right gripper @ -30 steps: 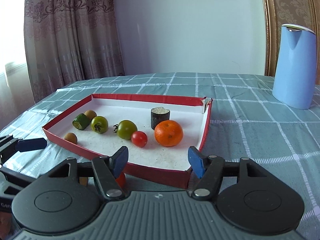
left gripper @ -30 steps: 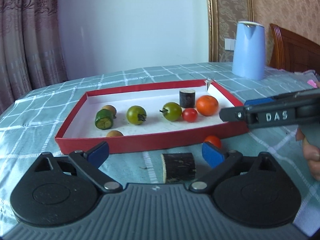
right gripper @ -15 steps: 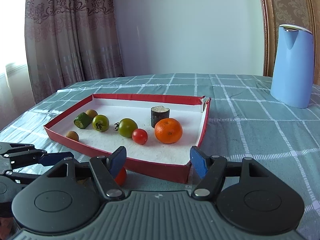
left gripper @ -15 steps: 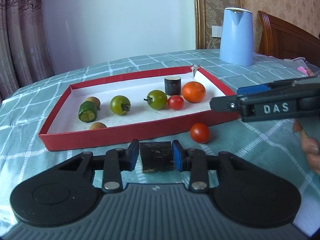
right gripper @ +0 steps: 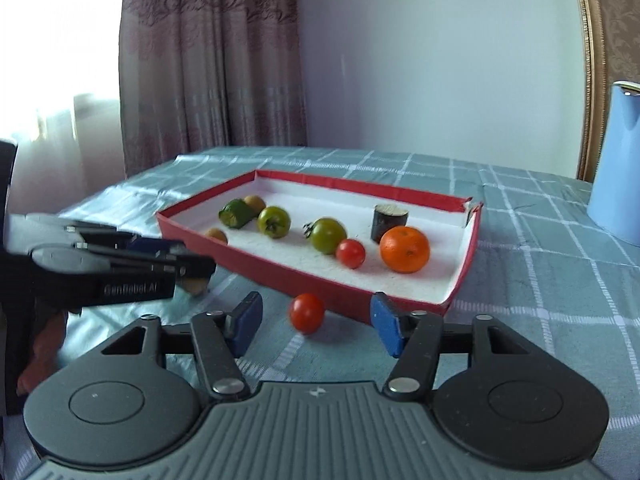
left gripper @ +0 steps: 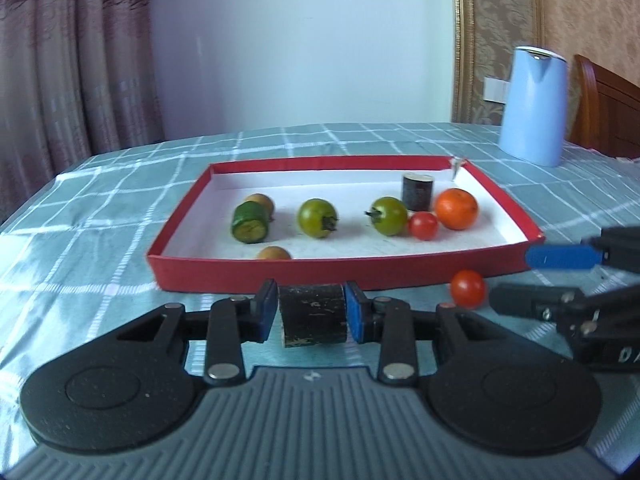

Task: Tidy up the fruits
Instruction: 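Grasp the last red cherry tomato with the right tool while the left tool lifts the dark block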

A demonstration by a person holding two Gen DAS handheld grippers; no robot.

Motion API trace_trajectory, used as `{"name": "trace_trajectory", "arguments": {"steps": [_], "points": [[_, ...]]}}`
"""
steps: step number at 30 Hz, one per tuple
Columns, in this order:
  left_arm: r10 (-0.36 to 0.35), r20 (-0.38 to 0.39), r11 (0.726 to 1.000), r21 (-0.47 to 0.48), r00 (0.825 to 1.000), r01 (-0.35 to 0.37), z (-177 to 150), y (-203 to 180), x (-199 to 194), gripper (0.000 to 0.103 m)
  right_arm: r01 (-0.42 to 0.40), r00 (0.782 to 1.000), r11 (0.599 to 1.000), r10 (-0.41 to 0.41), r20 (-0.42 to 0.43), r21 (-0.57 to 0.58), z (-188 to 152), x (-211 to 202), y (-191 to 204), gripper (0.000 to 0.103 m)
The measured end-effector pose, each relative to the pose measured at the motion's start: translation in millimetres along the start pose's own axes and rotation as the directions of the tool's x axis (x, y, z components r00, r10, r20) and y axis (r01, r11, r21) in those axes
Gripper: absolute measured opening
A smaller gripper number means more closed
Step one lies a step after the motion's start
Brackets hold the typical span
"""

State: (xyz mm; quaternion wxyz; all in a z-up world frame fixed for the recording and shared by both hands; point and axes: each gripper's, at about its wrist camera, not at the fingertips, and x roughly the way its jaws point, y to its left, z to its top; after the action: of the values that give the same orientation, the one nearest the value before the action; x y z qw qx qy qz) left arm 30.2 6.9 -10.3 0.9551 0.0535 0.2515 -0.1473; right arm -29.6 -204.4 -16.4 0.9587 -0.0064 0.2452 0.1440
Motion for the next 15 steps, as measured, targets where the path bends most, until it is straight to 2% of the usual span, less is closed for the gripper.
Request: {"name": "trace_trajectory", "arguments": {"steps": [1,9,15], "points": [[0.004,0.004,1.0,-0.003,1.0,-0.004,0,1,0,0.032,0.003,1.0,1.0,-0.003,-0.013,-0.002,0,3,1,0.049],[0.006,0.016,1.0,0.016,1.0,-0.006,-1,-2,-3,0.032,-0.012,0.995,0.997,0.02,-0.103,0.078,3,29,-4,0.049],[-0.008,0.02,1.0,0.013,1.0,0.008,-5,0,-9,0.032,-0.004,0.991,0.997,0.015,-0.136,0.081,6,44,2,0.045]]}}
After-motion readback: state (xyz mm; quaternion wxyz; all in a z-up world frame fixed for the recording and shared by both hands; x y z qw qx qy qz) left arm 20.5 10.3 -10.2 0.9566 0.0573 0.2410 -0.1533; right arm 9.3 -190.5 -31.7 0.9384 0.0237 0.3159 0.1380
